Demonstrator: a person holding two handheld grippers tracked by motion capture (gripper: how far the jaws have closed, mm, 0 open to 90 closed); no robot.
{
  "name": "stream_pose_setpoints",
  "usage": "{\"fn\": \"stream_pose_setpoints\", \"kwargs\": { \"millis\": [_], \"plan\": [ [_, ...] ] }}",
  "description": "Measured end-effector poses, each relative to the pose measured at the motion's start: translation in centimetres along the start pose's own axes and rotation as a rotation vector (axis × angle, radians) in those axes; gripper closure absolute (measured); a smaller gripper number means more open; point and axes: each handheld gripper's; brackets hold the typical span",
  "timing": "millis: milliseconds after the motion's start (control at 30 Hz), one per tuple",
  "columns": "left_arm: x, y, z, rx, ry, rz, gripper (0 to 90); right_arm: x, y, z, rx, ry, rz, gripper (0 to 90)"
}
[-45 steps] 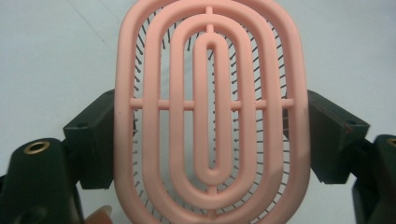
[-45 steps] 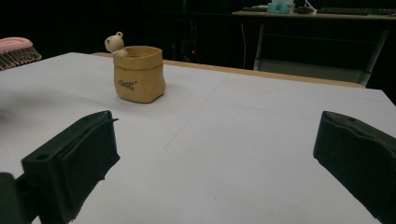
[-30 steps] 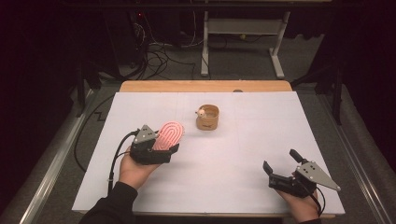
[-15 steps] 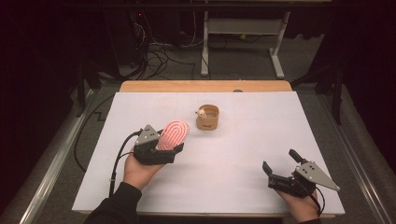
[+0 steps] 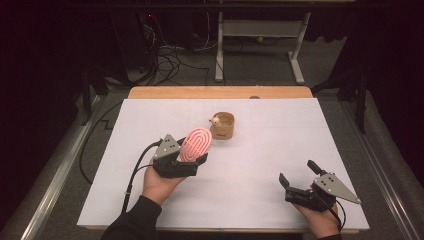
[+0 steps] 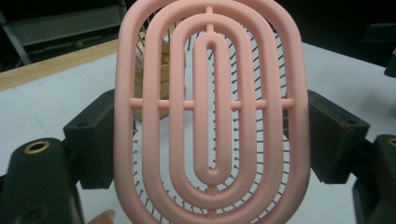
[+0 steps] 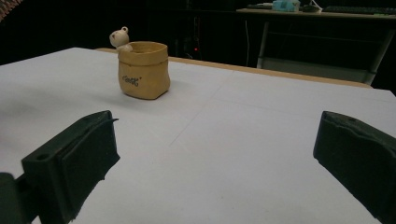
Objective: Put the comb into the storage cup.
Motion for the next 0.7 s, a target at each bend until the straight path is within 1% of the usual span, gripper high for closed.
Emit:
{"fn": "stream_pose_setpoints", "kwargs": {
  "millis": [33, 100, 133, 167, 200, 233, 267, 333, 400, 500, 533, 600, 667, 700],
  "plan": [
    [0.0, 0.0, 0.0, 0.0, 0.0, 0.0, 18.3, 0.0, 0.0, 0.0, 0.0, 0.0, 0.0, 0.3],
    [0.1, 0.3, -0.2, 0.007, 0.011, 0.011, 18.3, 0.0, -0.1, 0.0, -0.002, -0.001, -0.001, 0.3],
    [0.2, 0.6, -0.3, 0.015, 0.025, 0.017, 18.3, 0.1, -0.2, 0.0, -0.004, -0.002, -0.001, 0.3],
    [0.2, 0.6, -0.3, 0.015, 0.025, 0.017, 18.3, 0.1, -0.2, 0.0, -0.006, -0.002, -0.001, 0.3],
    [0.4, 0.9, -0.5, 0.02, 0.039, 0.03, 18.3, 0.1, -0.3, -0.1, -0.005, -0.003, -0.002, 0.3],
    [0.4, 0.9, -0.5, 0.02, 0.039, 0.03, 18.3, 0.1, -0.3, -0.1, -0.005, -0.003, -0.002, 0.3],
    [0.6, 1.2, -0.6, 0.027, 0.049, 0.044, 18.3, 0.2, -0.4, -0.1, -0.007, -0.003, -0.002, 0.3],
    [0.8, 1.4, -0.7, 0.031, 0.055, 0.047, 18.3, 0.2, -0.4, -0.1, -0.007, -0.004, -0.002, 0.3],
    [1.2, 1.8, -0.9, 0.039, 0.069, 0.063, 18.3, 0.4, -0.5, -0.3, -0.008, -0.003, 0.001, 0.3],
    [1.3, 2.0, -0.9, 0.042, 0.08, 0.074, 18.3, 0.5, -0.6, -0.4, -0.004, -0.002, 0.002, 0.3],
    [1.4, 2.2, -1.0, 0.052, 0.087, 0.081, 18.3, 0.7, -0.6, -0.6, -0.007, 0.002, 0.004, 0.3],
    [1.3, 2.2, -1.0, 0.057, 0.093, 0.082, 18.3, 0.9, -0.7, -0.9, 0.0, -0.004, -0.004, 0.4],
    [1.2, 2.2, -1.0, 0.054, 0.099, 0.086, 18.3, 1.1, -0.8, -1.1, -0.001, -0.011, -0.005, 0.4],
    [1.1, 2.2, -1.0, 0.054, 0.104, 0.085, 18.3, 1.5, -1.0, -1.4, -0.006, -0.016, -0.008, 0.4]
  ]
}}
Point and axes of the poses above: each handheld gripper's, and its own axes: x roughly forward along the jaws, z roughly out of its underside, y roughly to its right, and after that the axes turned 10 degrees about -y, right-handed
